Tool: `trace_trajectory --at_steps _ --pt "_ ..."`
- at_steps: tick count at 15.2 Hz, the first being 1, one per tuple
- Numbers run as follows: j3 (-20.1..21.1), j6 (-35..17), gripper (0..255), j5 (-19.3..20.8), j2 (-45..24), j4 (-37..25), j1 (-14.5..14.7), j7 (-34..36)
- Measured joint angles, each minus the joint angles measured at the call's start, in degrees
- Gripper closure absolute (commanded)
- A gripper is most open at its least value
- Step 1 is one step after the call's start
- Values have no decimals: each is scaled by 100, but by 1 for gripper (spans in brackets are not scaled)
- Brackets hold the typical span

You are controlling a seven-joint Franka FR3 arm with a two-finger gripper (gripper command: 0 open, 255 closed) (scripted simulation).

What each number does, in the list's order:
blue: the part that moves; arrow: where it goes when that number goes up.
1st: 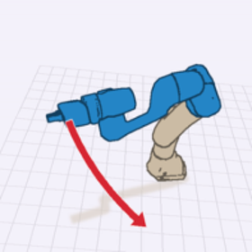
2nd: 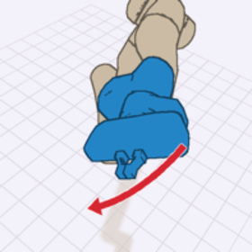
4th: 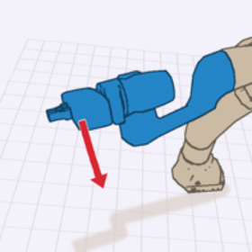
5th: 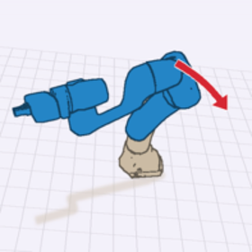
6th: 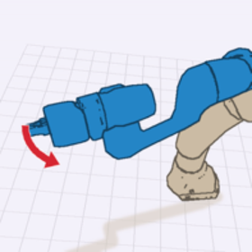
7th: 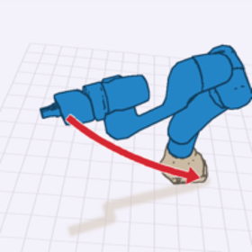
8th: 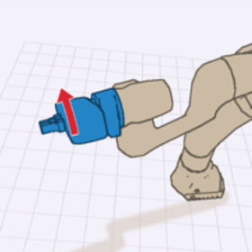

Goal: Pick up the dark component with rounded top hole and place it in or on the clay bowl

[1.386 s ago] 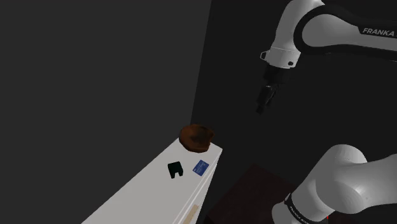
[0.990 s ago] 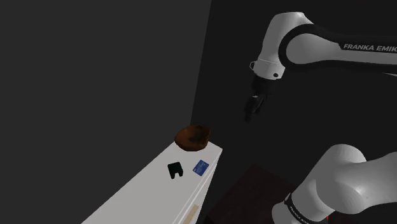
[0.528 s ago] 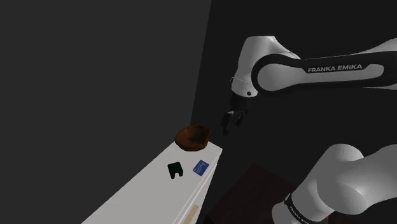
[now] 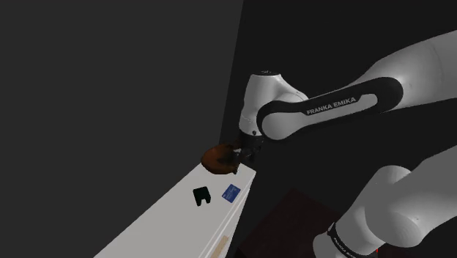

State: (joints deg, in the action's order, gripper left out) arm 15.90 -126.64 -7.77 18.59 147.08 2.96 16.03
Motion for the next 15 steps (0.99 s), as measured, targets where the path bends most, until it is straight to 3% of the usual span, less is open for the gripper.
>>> trace_trajectory --at_steps 3,8,15 --pt "253 -451 0 152 -623 -211 -9 492" --pt "519 -1248 0 746 -1847 -631 -28 1428" --pt "331 -1856 0 1874 -3552 -1628 333 2783"
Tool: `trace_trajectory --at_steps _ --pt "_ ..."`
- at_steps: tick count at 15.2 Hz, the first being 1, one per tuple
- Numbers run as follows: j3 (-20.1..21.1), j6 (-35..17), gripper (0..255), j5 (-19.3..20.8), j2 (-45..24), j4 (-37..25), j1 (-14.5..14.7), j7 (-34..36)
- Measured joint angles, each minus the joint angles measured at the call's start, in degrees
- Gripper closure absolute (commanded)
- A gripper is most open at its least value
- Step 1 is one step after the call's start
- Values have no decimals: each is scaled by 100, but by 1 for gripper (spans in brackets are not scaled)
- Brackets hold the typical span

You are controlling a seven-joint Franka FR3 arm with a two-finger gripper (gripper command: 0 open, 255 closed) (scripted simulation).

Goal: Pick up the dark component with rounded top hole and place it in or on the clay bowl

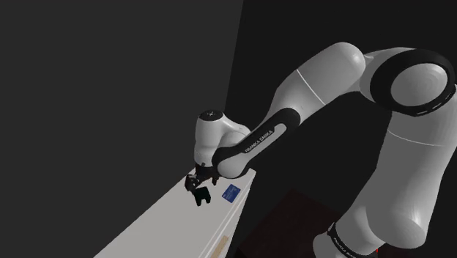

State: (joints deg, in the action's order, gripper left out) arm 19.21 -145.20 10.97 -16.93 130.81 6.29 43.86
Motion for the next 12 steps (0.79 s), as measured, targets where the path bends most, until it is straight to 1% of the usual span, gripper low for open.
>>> trace_trajectory --at_steps 2,7,12 --pt "-62 -124 0 131 -198 -62 81 146" --pt "-213 -430 0 355 -551 -95 165 290" --pt "-235 -476 0 391 -608 -105 195 329"
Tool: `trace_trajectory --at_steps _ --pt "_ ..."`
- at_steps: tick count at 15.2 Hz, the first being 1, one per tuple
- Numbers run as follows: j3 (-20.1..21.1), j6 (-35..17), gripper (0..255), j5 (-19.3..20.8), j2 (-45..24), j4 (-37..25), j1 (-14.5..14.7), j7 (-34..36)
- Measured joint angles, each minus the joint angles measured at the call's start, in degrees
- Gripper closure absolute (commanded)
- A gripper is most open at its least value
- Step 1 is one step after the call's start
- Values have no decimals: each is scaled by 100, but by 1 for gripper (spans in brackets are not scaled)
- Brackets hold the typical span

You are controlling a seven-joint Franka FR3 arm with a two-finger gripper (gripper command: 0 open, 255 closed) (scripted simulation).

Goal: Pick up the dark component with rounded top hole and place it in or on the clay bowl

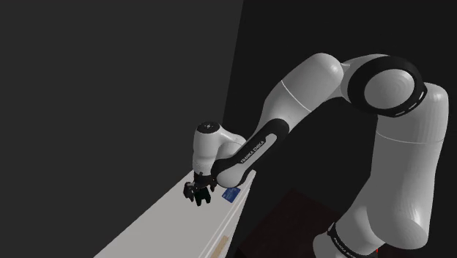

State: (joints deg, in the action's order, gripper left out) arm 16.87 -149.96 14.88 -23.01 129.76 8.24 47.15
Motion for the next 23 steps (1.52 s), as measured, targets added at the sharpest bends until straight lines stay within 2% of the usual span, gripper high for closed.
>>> trace_trajectory --at_steps 2,3,13,23 --pt "0 -1 0 1 -1 0 1 1" --pt "0 -1 255 1 -1 0 1 1" --pt "0 -1 255 0 2 0 1 2" --pt "256 568 255 -409 650 45 -180 -288"
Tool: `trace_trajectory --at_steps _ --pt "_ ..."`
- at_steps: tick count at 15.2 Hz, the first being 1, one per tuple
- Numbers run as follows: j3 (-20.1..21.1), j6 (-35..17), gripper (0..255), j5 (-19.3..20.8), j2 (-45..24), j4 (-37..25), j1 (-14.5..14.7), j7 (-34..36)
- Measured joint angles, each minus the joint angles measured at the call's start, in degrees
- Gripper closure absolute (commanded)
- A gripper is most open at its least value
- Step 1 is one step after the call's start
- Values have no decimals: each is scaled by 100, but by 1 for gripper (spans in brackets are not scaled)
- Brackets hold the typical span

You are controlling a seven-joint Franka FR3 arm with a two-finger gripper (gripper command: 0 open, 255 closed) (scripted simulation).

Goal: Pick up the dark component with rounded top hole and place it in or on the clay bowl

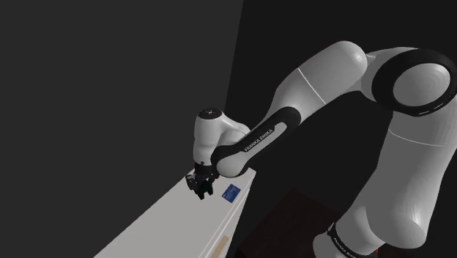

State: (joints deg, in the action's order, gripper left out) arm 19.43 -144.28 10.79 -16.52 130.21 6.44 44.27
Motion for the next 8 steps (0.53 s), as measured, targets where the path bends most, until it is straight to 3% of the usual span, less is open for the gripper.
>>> trace_trajectory --at_steps 8 --pt "142 512 255 -329 505 -46 -96 -231"
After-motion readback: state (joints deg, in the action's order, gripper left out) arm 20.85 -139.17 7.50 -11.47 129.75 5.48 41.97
